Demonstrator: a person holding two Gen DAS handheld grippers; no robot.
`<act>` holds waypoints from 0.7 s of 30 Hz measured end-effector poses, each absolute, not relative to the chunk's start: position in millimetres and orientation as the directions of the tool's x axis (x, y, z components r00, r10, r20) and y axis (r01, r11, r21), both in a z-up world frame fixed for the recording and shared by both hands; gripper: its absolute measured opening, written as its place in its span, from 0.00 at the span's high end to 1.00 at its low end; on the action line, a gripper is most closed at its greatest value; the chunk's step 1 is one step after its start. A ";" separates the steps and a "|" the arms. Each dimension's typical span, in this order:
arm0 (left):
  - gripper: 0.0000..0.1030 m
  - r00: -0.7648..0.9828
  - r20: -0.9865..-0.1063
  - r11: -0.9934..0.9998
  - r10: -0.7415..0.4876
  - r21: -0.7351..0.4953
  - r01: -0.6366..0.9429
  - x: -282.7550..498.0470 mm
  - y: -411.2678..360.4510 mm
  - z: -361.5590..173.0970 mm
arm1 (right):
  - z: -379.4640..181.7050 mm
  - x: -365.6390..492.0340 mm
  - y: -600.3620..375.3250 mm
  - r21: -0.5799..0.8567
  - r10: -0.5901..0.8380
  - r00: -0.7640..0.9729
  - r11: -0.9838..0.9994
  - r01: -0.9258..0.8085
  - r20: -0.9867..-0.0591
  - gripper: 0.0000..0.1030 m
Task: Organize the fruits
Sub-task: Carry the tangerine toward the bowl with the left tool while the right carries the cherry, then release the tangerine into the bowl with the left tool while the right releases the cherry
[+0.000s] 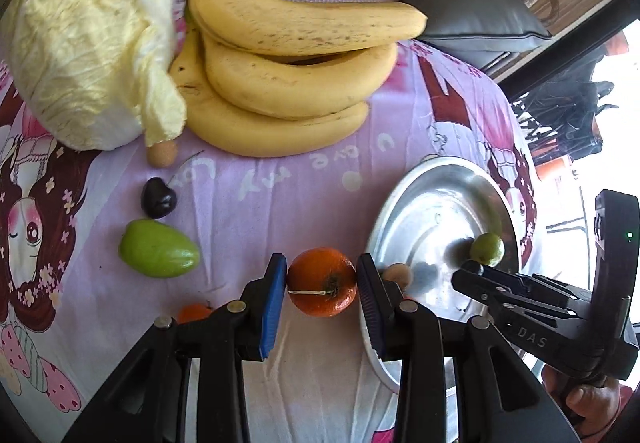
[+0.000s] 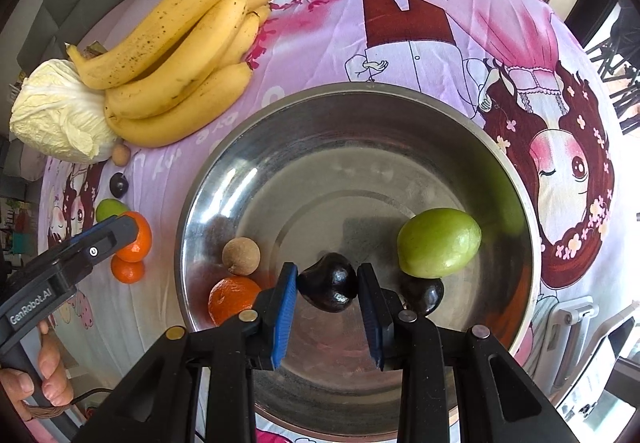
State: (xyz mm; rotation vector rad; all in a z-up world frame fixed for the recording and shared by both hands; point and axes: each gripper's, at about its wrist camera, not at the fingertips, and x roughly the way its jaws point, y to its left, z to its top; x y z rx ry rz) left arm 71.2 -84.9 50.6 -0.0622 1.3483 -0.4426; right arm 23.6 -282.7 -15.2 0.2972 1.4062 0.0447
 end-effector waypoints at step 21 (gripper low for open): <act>0.64 0.112 -0.946 0.895 -0.305 -0.245 0.374 75.6 -167.7 45.4 | -15.1 14.3 -297.3 0.189 0.172 0.190 0.979 0.077 -0.967 0.68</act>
